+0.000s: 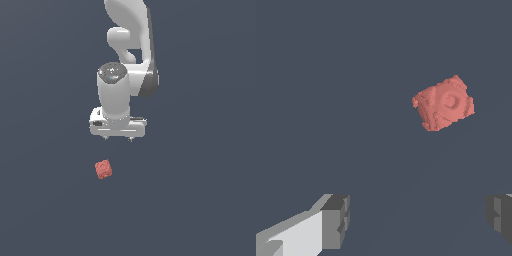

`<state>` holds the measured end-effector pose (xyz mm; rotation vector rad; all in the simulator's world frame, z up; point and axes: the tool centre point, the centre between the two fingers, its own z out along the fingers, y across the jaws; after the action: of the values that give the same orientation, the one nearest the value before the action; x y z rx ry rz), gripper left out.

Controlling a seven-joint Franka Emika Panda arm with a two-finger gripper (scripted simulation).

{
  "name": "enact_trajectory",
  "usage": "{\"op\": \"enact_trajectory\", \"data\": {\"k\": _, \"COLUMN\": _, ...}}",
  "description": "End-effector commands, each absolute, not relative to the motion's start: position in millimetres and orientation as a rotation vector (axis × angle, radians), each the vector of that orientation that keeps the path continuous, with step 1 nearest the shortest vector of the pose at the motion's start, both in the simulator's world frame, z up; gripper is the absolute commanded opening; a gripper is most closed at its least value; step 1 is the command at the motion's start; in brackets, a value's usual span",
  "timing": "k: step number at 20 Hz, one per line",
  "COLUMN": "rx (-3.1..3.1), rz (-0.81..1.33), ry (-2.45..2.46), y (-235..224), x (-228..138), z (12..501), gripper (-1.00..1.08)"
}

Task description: Pick up the object and move it to a goal position.

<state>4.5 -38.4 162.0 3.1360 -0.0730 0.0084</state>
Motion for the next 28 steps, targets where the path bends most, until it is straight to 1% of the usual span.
{"op": "enact_trajectory", "data": {"k": 1, "rx": 3.135, "rz": 0.007, "ry": -0.029, "y": -42.4, "x": 10.4, "z": 158.2, "gripper": 1.00}}
{"op": "enact_trajectory", "data": {"k": 16, "rx": 3.107, "rz": -0.001, "ry": 0.418, "y": -86.9, "x": 64.4, "z": 113.7, "gripper": 1.00}}
{"op": "enact_trajectory", "data": {"k": 28, "rx": 3.082, "rz": 0.000, "ry": 0.605, "y": -109.0, "x": 82.7, "z": 91.1, "gripper": 1.00}}
